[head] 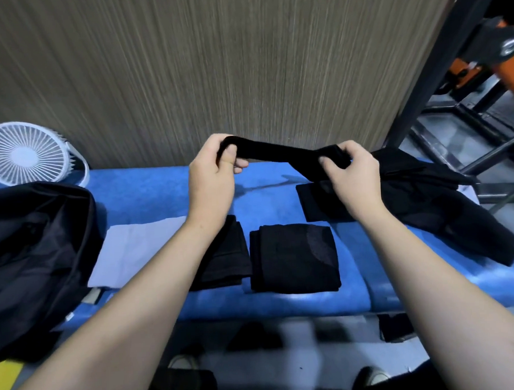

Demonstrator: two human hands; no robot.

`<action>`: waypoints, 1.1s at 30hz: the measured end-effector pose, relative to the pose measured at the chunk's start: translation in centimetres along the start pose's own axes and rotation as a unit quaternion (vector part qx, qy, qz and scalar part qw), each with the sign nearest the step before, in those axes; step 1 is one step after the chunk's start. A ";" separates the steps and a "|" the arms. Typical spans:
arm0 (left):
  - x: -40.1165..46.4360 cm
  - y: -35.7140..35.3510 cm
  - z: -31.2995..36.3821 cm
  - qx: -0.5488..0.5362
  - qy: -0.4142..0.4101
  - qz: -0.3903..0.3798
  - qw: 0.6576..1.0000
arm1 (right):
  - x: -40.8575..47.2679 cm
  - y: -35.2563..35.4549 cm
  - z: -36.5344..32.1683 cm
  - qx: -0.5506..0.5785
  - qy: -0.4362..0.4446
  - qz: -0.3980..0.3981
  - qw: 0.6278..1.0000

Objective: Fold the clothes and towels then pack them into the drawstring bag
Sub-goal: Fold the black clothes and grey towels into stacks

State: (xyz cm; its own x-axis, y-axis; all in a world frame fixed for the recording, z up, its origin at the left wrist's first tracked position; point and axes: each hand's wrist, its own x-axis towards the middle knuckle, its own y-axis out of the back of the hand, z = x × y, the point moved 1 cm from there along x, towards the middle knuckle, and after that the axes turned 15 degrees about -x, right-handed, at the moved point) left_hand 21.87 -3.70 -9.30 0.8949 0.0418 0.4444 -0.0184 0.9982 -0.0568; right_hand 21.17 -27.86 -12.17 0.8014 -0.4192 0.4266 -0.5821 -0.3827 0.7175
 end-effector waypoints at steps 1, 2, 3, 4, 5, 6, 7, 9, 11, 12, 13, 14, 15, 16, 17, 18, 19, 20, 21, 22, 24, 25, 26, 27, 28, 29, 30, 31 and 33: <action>-0.2 0.1 0.1 -0.006 0.009 0.011 1.000 | -0.4 0.5 -0.1 0.037 -0.018 -0.011 0.999; -0.3 0.2 0.2 -0.010 0.016 0.022 1.000 | -0.7 0.9 -0.1 0.055 -0.026 -0.015 0.998; -0.5 0.3 0.4 -0.008 0.019 0.033 0.999 | -1.1 1.4 -0.1 0.061 -0.026 -0.012 0.998; -0.8 0.3 0.7 -0.003 0.022 0.040 0.999 | -1.4 1.8 -0.1 0.064 -0.023 -0.009 0.998; -1.0 0.4 0.9 0.000 0.024 0.046 0.999 | -1.6 2.3 0.0 0.068 -0.020 -0.007 0.997; -1.4 0.4 1.2 0.000 0.027 0.049 0.998 | -1.8 2.7 0.0 0.072 -0.019 -0.008 0.997; -1.7 0.4 1.4 0.000 0.029 0.053 0.998 | -2.1 3.2 0.0 0.078 -0.018 -0.008 0.997; -2.3 0.5 1.8 -0.002 0.034 0.064 0.997 | -2.7 4.2 -0.1 0.089 -0.016 -0.003 0.996; -3.0 0.8 2.1 -0.008 0.040 0.076 0.996 | -3.4 5.3 -0.2 0.116 -0.020 0.014 0.993; -3.4 0.9 2.3 -0.008 0.043 0.081 0.996 | -3.8 5.9 -0.2 0.136 -0.028 0.022 0.990; -3.9 1.1 2.5 -0.008 0.048 0.086 0.995 | -4.2 6.5 -0.2 0.155 -0.038 0.028 0.987; -4.5 1.3 2.7 -0.011 0.054 0.091 0.994 | -4.6 7.1 -0.2 0.172 -0.047 0.033 0.983; -5.1 1.4 3.1 -0.014 0.060 0.095 0.994 | -5.1 7.7 -0.3 0.192 -0.055 0.035 0.979; -5.8 1.4 3.6 -0.017 0.066 0.098 0.993 | -5.7 8.4 -0.3 0.214 -0.062 0.034 0.974; -6.6 1.4 4.1 -0.019 0.073 0.097 0.992 | -6.3 9.1 -0.2 0.234 -0.066 0.031 0.970; -7.5 1.4 4.6 -0.022 0.082 0.095 0.992 | -7.1 9.7 -0.2 0.250 -0.071 0.022 0.965; -8.4 1.3 5.1 -0.025 0.094 0.092 0.991 | -7.9 10.2 -0.1 0.264 -0.080 0.005 0.961; -9.3 1.3 5.5 -0.027 0.105 0.086 0.990 | -8.7 10.6 0.2 0.275 -0.095 -0.017 0.957; -10.1 1.2 5.7 -0.023 0.115 0.078 0.990 | -9.5 10.8 0.5 0.279 -0.113 -0.039 0.953; -10.8 1.2 5.8 -0.010 0.123 0.067 0.990 | -10.1 11.0 0.8 0.278 -0.130 -0.060 0.950; -11.8 1.4 5.7 0.020 0.140 0.048 0.989 | -10.9 11.2 1.7 0.278 -0.165 -0.109 0.940; -11.9 1.5 5.6 0.028 0.150 0.043 0.987 | -11.0 11.2 2.0 0.290 -0.182 -0.138 0.929; -11.9 1.7 5.5 0.032 0.160 0.041 0.986 | -11.0 11.3 2.2 0.310 -0.196 -0.168 0.915; -11.7 2.0 5.2 0.029 0.169 0.039 0.984 | -11.0 11.4 2.2 0.333 -0.209 -0.198 0.898; -11.5 2.3 5.0 0.022 0.178 0.037 0.983 | -11.0 11.4 2.2 0.351 -0.219 -0.223 0.883; -11.2 2.5 4.7 0.013 0.185 0.036 0.982 | -10.9 11.4 2.1 0.362 -0.224 -0.243 0.872; -10.9 2.7 4.4 0.003 0.193 0.035 0.981 | -10.8 11.2 2.1 0.367 -0.226 -0.258 0.865; -10.6 2.9 4.1 -0.006 0.203 0.033 0.979 | -10.7 11.0 2.1 0.368 -0.228 -0.268 0.861; -10.2 3.0 3.6 -0.018 0.220 0.030 0.975 | -10.5 10.6 1.8 0.372 -0.222 -0.280 0.857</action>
State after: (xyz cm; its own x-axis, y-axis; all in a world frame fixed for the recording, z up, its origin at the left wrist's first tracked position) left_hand 11.12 -0.96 -10.80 0.9974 0.0703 0.0136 -0.0684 0.9920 -0.1058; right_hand 6.37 -29.02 -10.07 0.9484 -0.2071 -0.2400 -0.1823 -0.9757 0.1217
